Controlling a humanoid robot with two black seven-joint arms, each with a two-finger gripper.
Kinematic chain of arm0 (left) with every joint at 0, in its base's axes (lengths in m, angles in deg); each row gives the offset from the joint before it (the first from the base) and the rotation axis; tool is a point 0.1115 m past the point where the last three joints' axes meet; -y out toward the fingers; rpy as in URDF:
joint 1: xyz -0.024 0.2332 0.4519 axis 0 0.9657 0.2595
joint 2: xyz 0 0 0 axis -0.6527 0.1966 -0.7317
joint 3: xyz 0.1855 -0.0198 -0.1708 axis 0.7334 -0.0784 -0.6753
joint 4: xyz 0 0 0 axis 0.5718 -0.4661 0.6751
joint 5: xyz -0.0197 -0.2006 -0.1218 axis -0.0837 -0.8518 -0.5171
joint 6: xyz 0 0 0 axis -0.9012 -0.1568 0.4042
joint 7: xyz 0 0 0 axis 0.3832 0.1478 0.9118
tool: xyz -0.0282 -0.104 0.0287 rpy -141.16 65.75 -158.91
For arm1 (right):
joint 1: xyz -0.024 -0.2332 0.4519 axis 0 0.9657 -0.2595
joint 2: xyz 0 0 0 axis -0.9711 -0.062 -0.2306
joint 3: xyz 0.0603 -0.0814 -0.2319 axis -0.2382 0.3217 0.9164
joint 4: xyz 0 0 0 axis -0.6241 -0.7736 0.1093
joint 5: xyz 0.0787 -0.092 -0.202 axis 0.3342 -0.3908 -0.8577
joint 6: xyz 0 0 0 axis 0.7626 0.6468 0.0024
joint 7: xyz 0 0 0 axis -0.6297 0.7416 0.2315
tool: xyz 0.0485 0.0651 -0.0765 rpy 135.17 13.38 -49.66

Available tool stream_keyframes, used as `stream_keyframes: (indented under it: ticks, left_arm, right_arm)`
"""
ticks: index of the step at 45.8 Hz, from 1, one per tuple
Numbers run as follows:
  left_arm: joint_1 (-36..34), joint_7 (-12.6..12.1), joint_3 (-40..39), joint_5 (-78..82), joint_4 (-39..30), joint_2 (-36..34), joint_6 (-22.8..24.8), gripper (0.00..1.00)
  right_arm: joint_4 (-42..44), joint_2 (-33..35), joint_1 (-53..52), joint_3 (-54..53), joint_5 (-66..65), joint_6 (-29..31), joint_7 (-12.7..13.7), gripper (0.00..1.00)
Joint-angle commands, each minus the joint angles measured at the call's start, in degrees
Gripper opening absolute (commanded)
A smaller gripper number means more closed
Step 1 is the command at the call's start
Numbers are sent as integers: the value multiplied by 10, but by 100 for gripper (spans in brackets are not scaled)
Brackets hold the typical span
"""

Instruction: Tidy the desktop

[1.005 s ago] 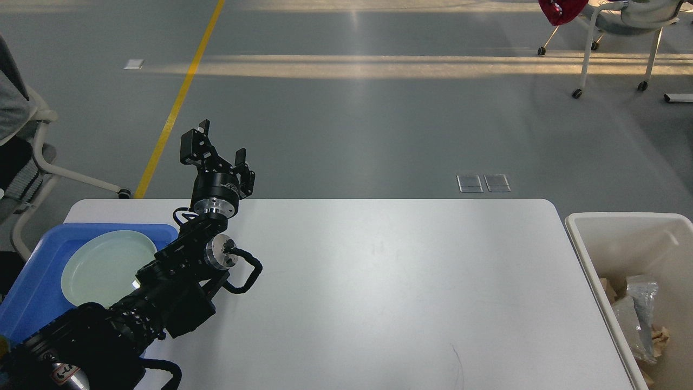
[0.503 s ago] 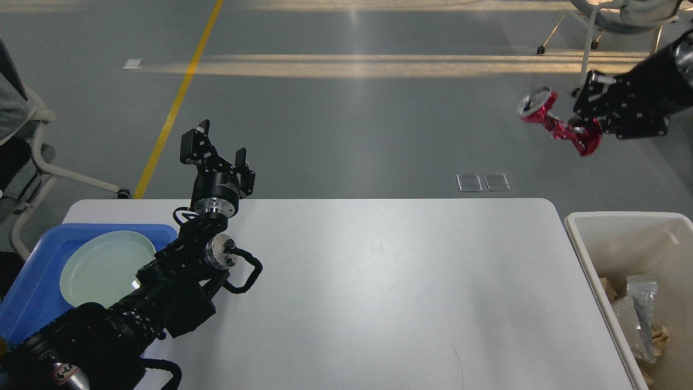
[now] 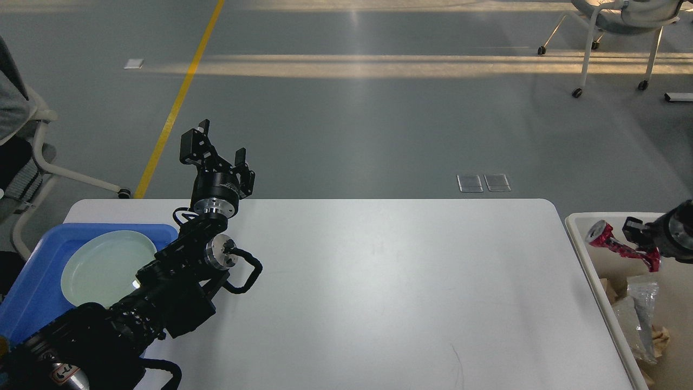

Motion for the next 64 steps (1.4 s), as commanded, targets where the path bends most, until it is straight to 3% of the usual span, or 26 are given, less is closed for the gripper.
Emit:
stream_keyframes:
  ticks: [1, 5, 7, 15, 22, 35, 45, 53, 64]
  left_arm:
    - [0, 0, 0, 0, 0, 0, 0, 99]
    - [0, 0, 0, 0, 0, 0, 0, 99]
    - [0, 0, 0, 0, 0, 0, 0, 99]
    - [0, 0, 0, 0, 0, 0, 0, 99]
    - [0, 0, 0, 0, 0, 0, 0, 99]
    - [0, 0, 0, 0, 0, 0, 0, 99]
    - [0, 0, 0, 0, 0, 0, 0, 99]
    - [0, 0, 0, 0, 0, 0, 0, 99]
    - [0, 0, 0, 0, 0, 0, 0, 99]
  right_arm:
    - [38, -5, 51, 4, 0, -40, 0, 11]
    - [57, -6, 75, 4, 0, -57, 0, 17]
    - [60, -8, 83, 5, 0, -70, 0, 25]
    - [58, -13, 95, 22, -1, -103, 0, 82]
    - [58, -11, 93, 35, 0, -104, 0, 98]
    - [41, -13, 64, 31, 2, -97, 0, 100]
    - [-160, 27, -122, 62, 3, -70, 2, 100]
    - [-297, 35, -303, 87, 4, 23, 3, 100]
    - [-396, 35, -550, 79, 9, 250, 0, 99]
